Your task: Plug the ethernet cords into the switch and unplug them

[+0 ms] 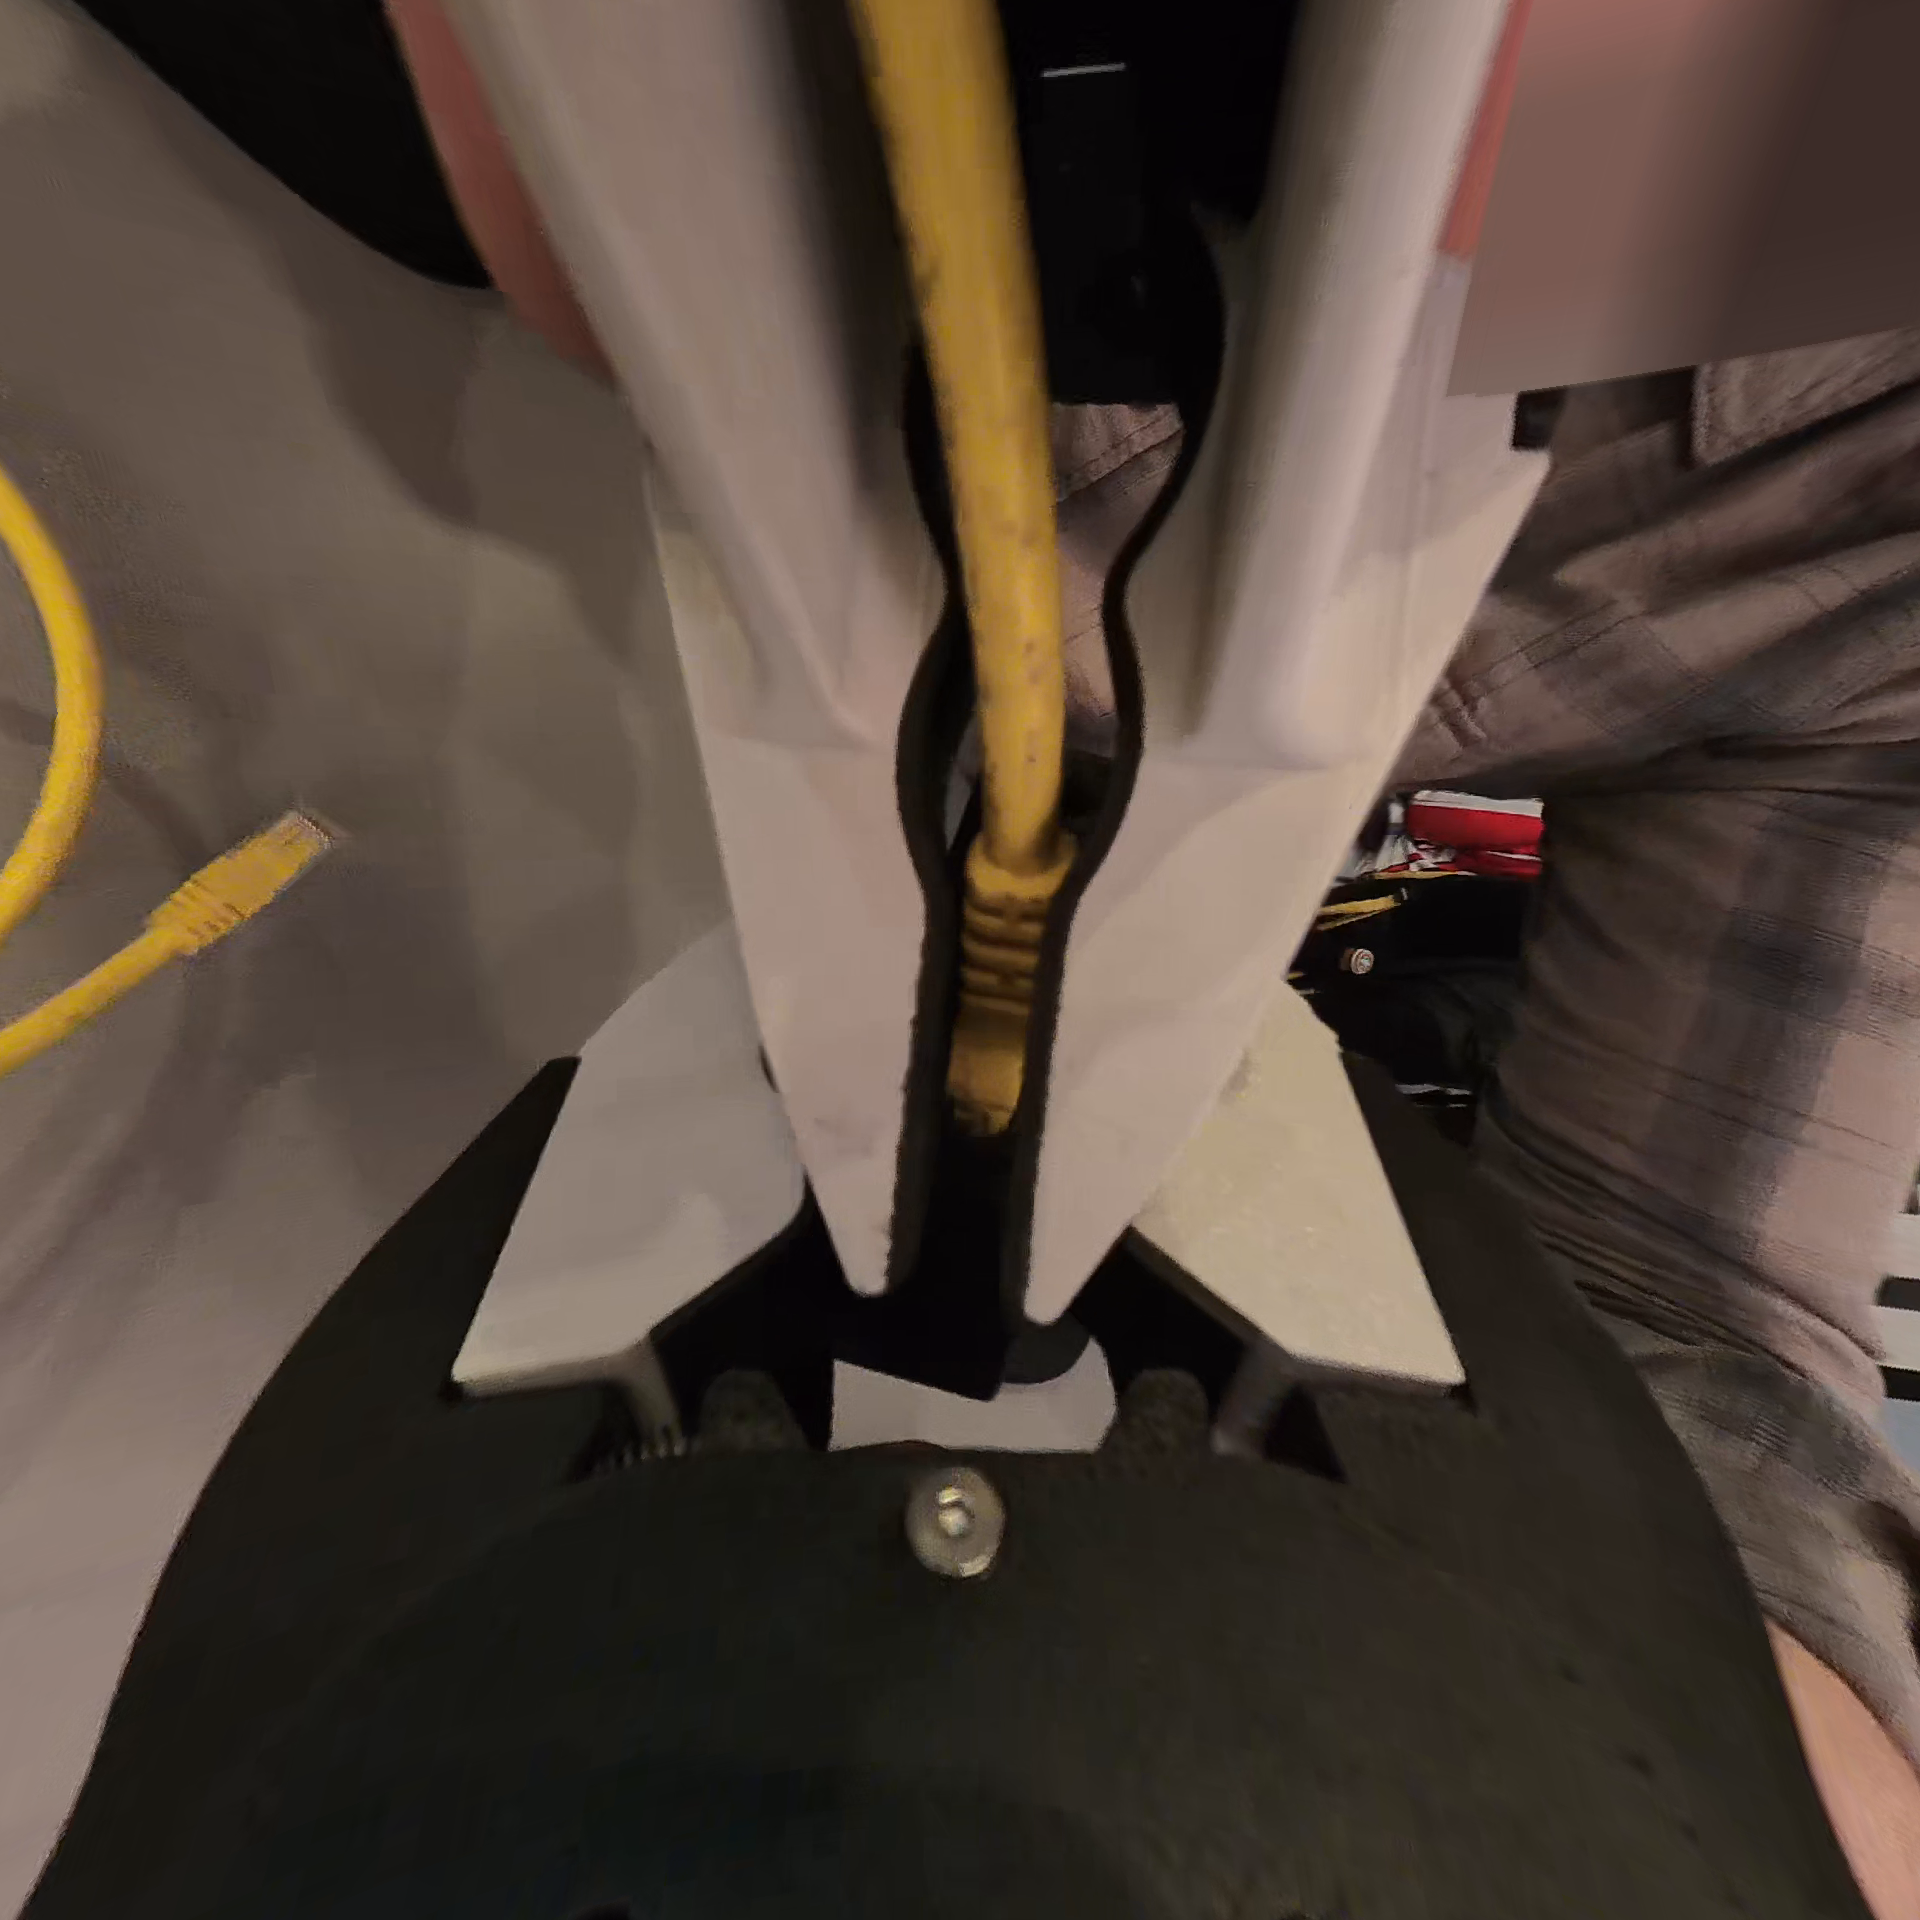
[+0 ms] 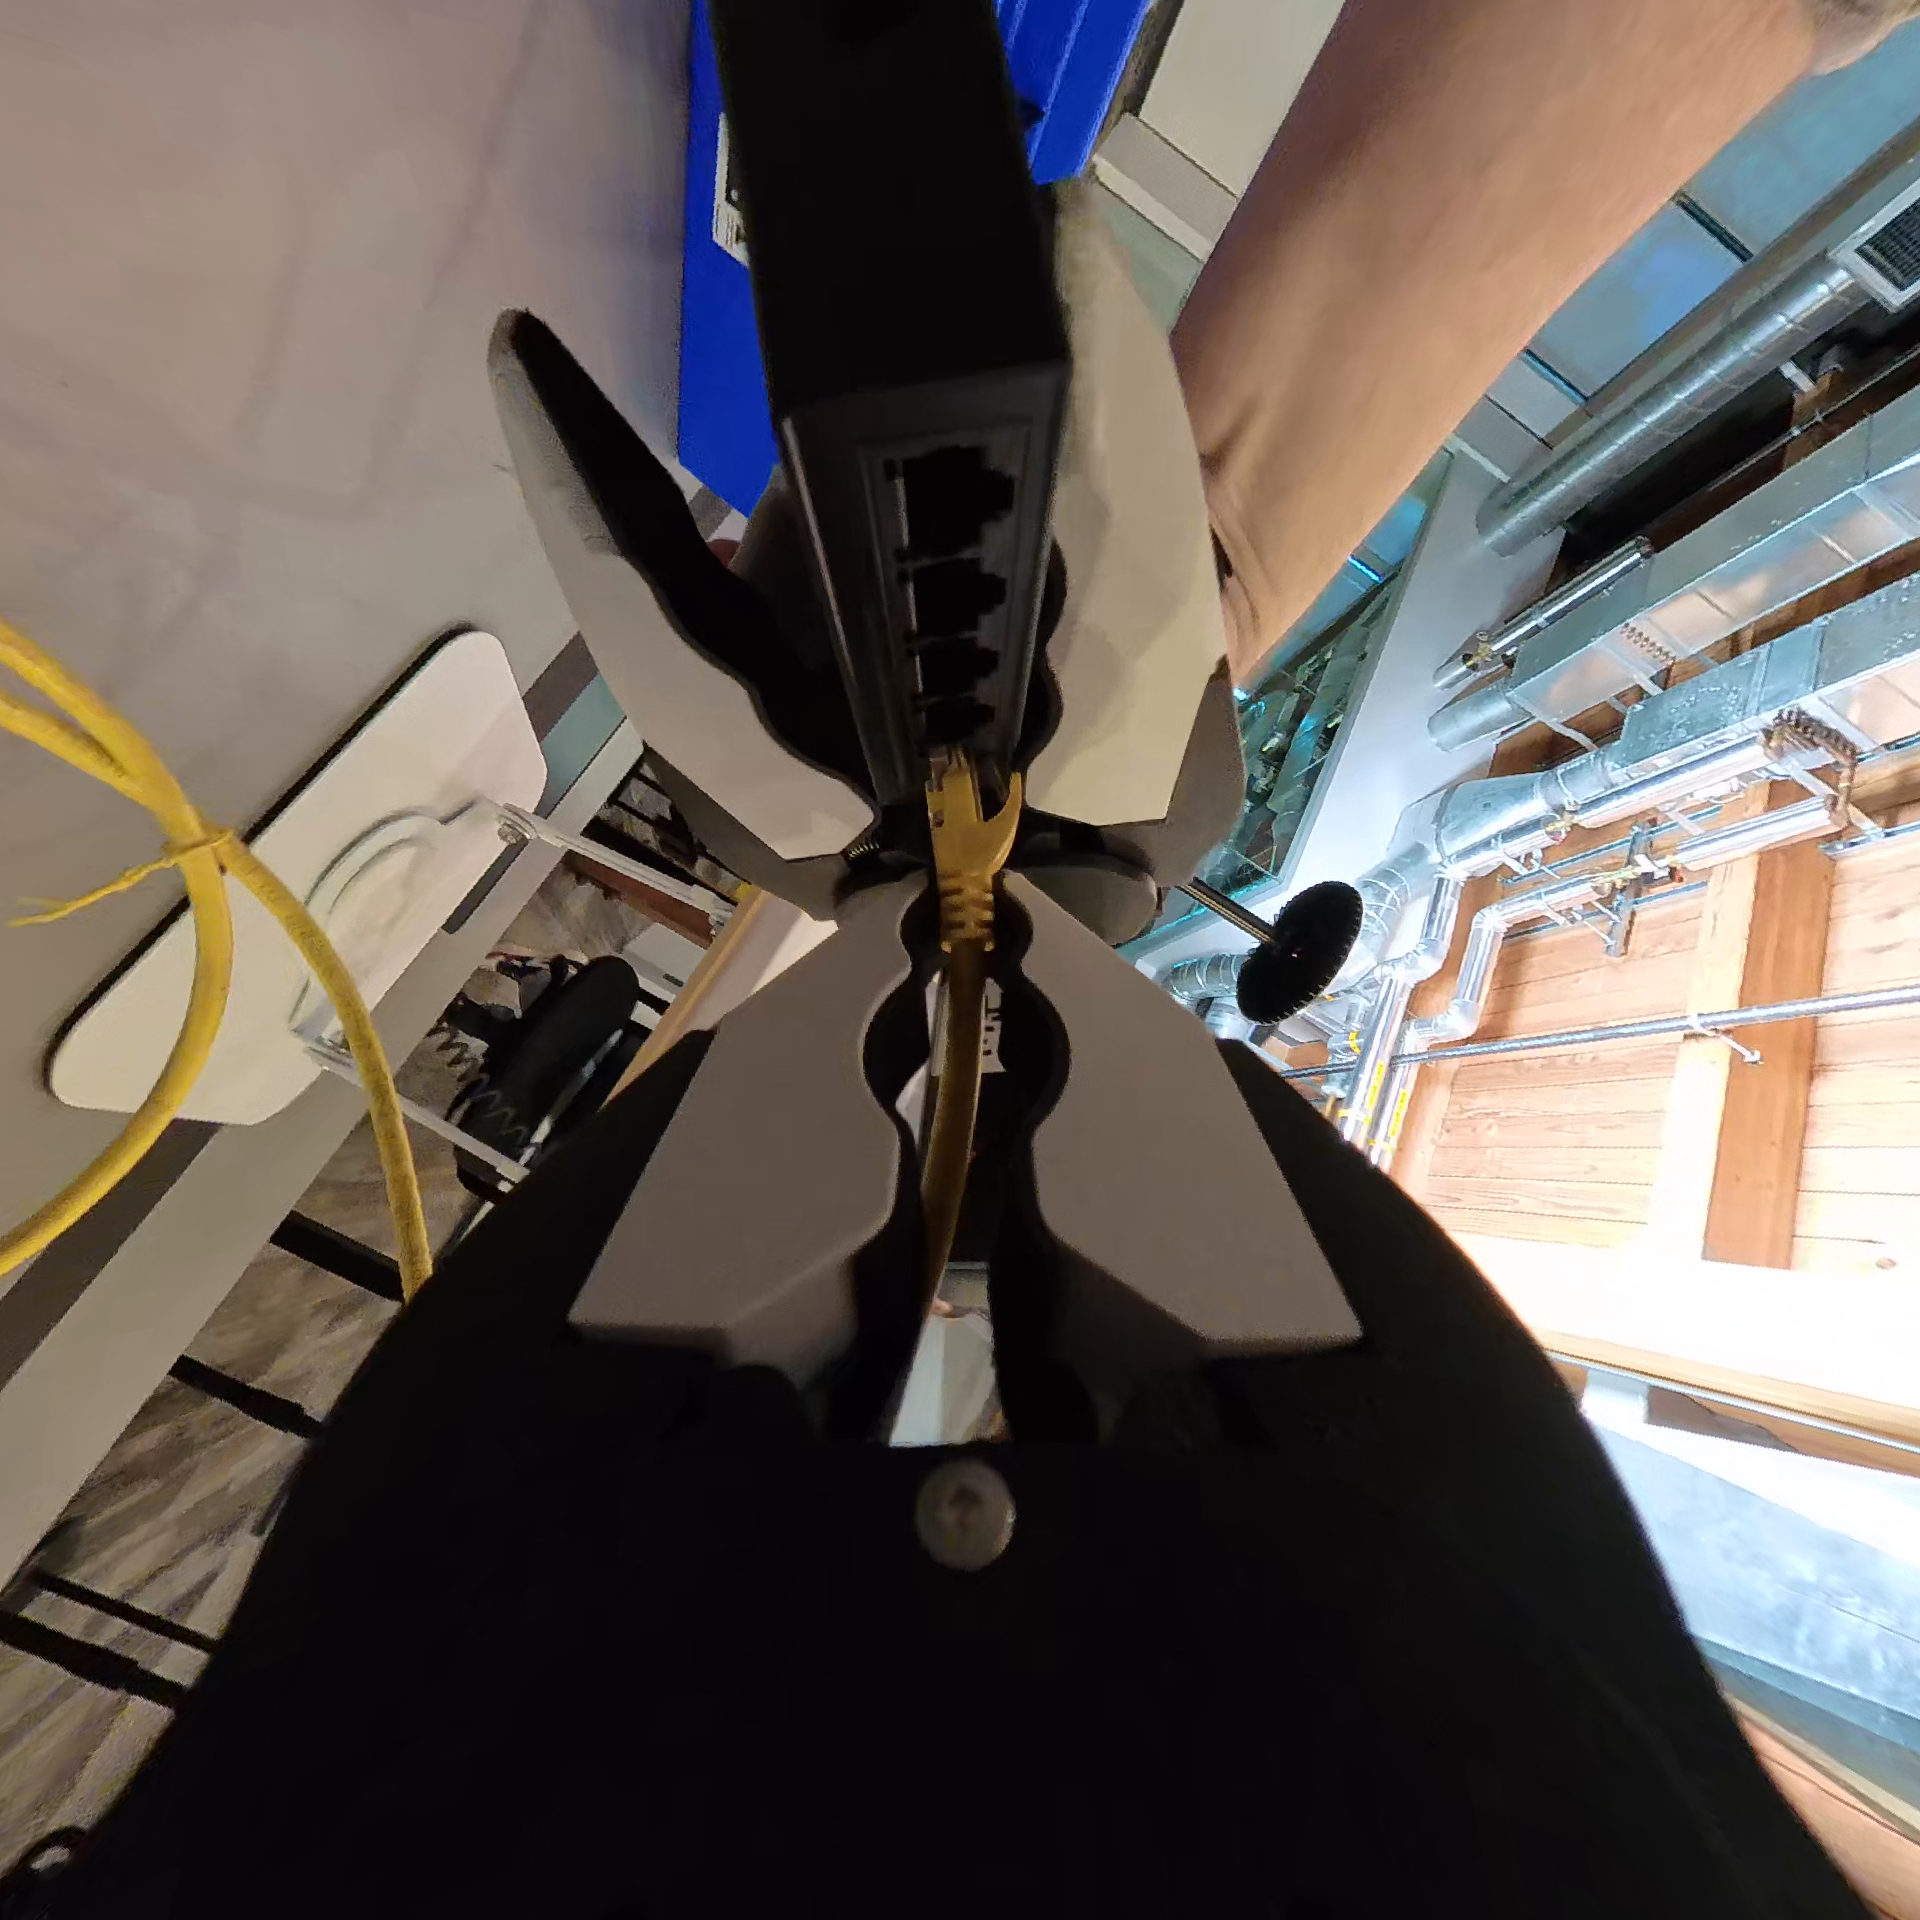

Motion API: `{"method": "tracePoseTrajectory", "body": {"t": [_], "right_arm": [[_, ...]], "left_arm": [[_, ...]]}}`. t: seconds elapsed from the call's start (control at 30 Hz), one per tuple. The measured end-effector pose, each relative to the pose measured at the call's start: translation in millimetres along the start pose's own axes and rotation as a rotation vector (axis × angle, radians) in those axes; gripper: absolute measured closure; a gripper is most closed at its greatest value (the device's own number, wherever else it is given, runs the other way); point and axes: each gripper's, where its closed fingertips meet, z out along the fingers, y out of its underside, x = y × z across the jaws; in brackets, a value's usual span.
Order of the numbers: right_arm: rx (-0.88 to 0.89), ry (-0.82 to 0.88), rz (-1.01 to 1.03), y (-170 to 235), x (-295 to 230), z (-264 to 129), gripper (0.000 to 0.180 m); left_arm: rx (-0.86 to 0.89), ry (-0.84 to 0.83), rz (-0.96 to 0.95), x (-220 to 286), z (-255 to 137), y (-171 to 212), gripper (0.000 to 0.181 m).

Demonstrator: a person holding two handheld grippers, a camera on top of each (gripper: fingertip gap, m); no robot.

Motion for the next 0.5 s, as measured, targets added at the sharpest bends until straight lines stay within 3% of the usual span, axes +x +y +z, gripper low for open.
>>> {"method": "tracePoseTrajectory", "body": {"t": [0.03,0.07,0.13,0.3,0.4,0.5], "right_arm": [[0.003,0.004,0.012,1,1,-1,0.174],[-0.005,0.003,0.022,2,1,-1,0.171],[-0.004,0.001,0.060,2,1,-2,0.136],[0.040,-0.013,0.218,6,7,-20,0.130],[0.118,-0.045,0.409,14,17,-30,0.128],[0.188,-0.066,0.461,10,26,-36,0.123]], "left_arm": [[-0.004,-0.008,0.003,0,0,0,0.131],[-0.002,-0.004,-0.007,0,-2,-1,0.130],[-0.024,-0.029,-0.028,-2,-4,3,0.128],[0.006,-0.062,-0.095,0,-20,8,0.130],[0.073,-0.024,-0.132,7,-28,10,0.130],[0.113,0.038,-0.168,18,-27,15,0.130]]}}
